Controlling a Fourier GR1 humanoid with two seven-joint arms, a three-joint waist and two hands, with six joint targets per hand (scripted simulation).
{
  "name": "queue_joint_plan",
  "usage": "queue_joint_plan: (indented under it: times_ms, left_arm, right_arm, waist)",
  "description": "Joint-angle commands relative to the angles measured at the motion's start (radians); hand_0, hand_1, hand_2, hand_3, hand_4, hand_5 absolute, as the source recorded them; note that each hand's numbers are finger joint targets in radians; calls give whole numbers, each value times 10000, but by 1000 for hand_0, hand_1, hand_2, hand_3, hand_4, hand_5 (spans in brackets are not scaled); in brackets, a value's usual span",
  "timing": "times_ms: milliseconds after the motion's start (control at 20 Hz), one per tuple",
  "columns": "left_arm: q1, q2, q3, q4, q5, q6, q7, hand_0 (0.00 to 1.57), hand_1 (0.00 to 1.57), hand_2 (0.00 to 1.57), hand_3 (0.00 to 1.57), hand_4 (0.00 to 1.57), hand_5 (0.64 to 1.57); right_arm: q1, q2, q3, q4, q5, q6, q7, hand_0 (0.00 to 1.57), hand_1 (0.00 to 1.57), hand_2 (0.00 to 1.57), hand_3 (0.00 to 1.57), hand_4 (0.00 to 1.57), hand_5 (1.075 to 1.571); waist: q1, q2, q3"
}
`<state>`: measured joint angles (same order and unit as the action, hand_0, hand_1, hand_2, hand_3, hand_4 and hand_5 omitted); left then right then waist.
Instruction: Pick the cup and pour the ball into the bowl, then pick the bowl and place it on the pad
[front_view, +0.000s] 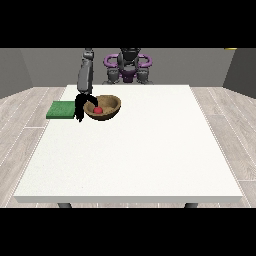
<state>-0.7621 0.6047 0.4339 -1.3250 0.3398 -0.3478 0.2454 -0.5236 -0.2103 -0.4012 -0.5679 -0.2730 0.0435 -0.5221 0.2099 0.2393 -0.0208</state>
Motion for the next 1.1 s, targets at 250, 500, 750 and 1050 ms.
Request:
queue_joint_plan:
  times_ms: [250, 500, 750, 1050]
  left_arm:
    - [-362, 388, 300, -185, 644, -281, 309, 0, 0, 0, 0, 1071, 1523]
    - [-328, 448, 434, 221, 766, -478, 102, 0, 0, 0, 0, 1160, 1527]
    - [263, 204, 318, 757, 349, -212, 110, 0, 0, 0, 0, 1191, 1528]
    - [875, 775, 974, 1830, 180, -679, -1027, 0, 0, 0, 0, 1204, 1537]
  right_arm:
    - [1078, -747, 159, 794, 784, -1732, 827, 1571, 1571, 1571, 1566, 903, 1495]
    - [1201, -1334, 461, 100, 1012, -2234, 1454, 1571, 1571, 1571, 1292, 995, 1542]
    - [944, -2422, 954, -658, 1259, -2516, 3466, 1571, 1571, 1571, 1111, 1026, 1548]
    - [278, -3547, 1427, -1358, 1430, -1856, 5317, 1571, 1571, 1571, 865, 1061, 1556]
  waist:
    - [522, 859, 201]
    - [375, 654, 164]
    - [-110, -554, 142]
    - [-816, -531, 180]
